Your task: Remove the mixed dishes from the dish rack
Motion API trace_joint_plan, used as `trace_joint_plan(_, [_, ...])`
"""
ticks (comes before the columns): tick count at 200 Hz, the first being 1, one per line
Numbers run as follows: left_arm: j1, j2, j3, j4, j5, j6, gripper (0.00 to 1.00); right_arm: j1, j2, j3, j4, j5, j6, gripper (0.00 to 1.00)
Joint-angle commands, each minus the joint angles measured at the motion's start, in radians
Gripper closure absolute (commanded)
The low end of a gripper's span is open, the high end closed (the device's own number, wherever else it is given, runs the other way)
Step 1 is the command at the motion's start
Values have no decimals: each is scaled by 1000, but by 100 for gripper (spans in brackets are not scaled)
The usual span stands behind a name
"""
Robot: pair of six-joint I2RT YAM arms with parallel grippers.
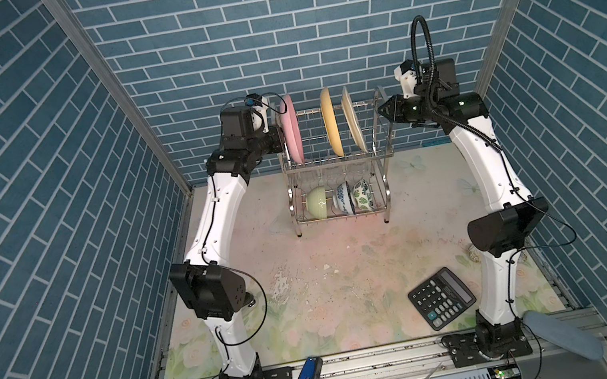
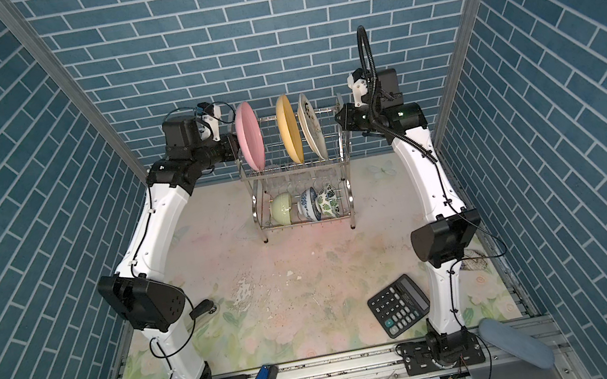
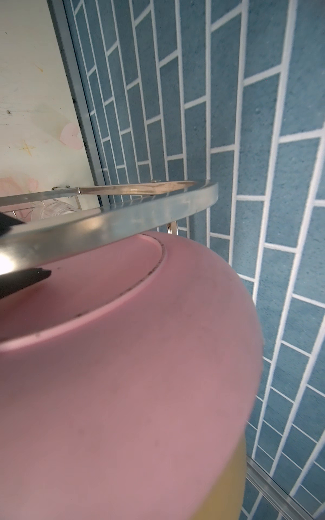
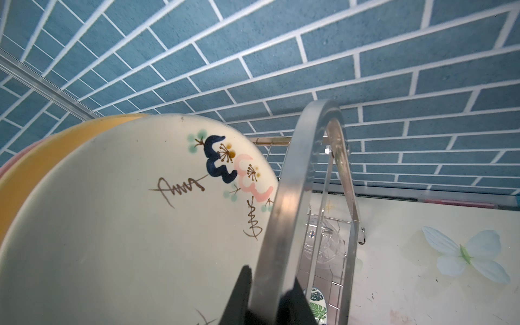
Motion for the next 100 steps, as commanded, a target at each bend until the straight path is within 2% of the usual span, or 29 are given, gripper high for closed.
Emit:
trace_joint_plan(1, [-3,-2,-36,-4,-4,49,88,-27,61,51,32,-38,-1,92])
trace_joint_plan(15, [-3,-5,-42,-5,-15,52,87,-30,71,68,25,-45,1,92])
trace_joint_plan(32, [-3,-5,-37,-12,-23,52,77,-31,68,66,16,-58,2,84])
trace_joint_plan(39, [-3,-7,-37,-12,-20,50,76,-30,63,62,13,-61,4,81])
trace_joint_plan(73, [-3,-27,-34,-14,-25,43,74,-30,15,6,13,-65,11,55])
trace_joint_plan(81, [-3,-35,-36,-16,-28,40,70,-28,-5,-16,12,-59,11,47])
trace_joint_plan(100, [-3,-59,-48,-15,-33,32,58,-29,-53,-65,14,-38,4,39])
